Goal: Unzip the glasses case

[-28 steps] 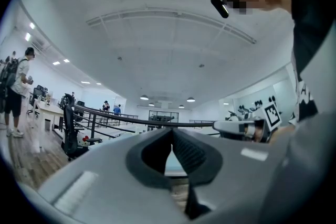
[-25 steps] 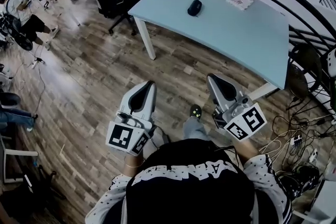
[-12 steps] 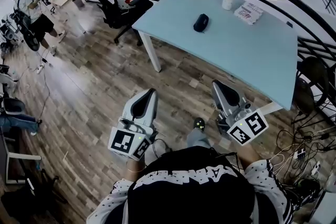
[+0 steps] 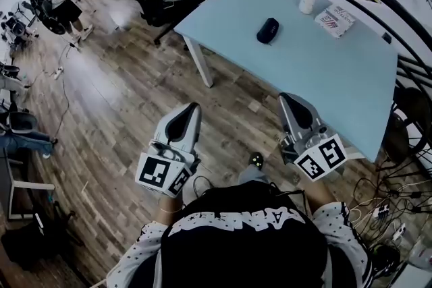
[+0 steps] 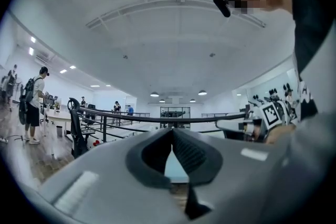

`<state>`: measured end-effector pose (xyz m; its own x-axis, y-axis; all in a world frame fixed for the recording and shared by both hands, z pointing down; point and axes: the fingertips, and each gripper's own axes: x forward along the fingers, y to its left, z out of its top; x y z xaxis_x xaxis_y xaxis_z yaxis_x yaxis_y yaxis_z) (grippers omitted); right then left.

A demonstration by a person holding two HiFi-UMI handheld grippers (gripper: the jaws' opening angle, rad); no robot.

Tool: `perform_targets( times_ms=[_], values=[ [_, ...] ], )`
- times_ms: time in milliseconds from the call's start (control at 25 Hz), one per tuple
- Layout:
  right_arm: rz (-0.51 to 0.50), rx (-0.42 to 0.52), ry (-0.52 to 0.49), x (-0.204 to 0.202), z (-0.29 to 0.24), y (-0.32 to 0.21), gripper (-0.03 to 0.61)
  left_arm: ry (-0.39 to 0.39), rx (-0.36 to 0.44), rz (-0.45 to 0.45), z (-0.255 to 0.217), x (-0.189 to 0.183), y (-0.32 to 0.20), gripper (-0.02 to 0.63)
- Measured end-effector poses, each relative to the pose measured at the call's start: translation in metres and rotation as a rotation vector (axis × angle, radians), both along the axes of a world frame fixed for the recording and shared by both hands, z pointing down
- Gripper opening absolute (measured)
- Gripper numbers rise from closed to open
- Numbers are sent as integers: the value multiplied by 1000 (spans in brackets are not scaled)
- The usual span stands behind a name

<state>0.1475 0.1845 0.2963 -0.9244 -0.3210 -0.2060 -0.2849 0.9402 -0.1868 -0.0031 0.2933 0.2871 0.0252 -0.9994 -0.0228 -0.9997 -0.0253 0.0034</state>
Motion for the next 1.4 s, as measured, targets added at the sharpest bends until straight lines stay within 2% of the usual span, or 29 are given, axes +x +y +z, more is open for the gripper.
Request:
perform_targets(
  times_ms=[440, 600, 880, 1080, 1400],
  values=[
    [52, -70, -10, 20, 14, -102, -8, -36, -48, -16, -4, 7, -90, 0],
    [66, -87, -2, 26, 25, -131, -8, -9, -53, -17, 2, 8, -118, 0],
    [106, -112, 6, 36, 39, -165, -8, -26, -55, -10, 7, 10, -148, 0],
    [123, -99, 27, 38, 40, -173, -8, 15, -55, 4, 16, 5, -162, 0],
    [202, -119, 67, 34, 46, -205, -8, 34, -37, 71, 25, -10, -206, 0]
  ],
)
